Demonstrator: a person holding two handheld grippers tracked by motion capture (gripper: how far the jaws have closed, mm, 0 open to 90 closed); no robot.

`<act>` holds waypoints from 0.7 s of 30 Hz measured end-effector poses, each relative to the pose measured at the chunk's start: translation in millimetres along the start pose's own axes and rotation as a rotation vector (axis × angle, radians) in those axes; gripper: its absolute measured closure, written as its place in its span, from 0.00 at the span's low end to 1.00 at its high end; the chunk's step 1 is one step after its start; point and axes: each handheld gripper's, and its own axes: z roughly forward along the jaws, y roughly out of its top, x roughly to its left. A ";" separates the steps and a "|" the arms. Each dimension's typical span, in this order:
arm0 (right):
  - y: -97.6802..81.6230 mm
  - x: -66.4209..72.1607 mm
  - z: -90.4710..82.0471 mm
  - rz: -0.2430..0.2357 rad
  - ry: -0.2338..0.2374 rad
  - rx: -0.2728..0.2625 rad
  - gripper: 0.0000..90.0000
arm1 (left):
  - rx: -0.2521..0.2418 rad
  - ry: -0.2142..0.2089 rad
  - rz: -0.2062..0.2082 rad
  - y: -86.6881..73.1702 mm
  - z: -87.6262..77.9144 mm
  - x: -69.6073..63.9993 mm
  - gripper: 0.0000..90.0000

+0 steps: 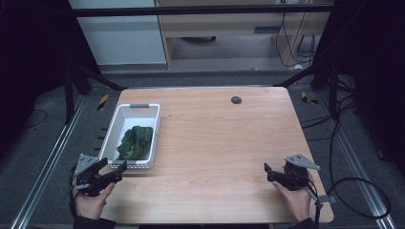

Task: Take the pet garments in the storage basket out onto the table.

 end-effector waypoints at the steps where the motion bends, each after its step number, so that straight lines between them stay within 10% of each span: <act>1: 0.0 0.0 0.0 0.000 0.000 0.000 0.14 | 0.000 0.000 0.000 0.0 0.0 0.0 0.25; 21: -0.4 -1.7 1.2 -0.008 -0.003 0.003 0.13 | 0.047 -0.003 0.054 36.4 20.7 3.1 0.22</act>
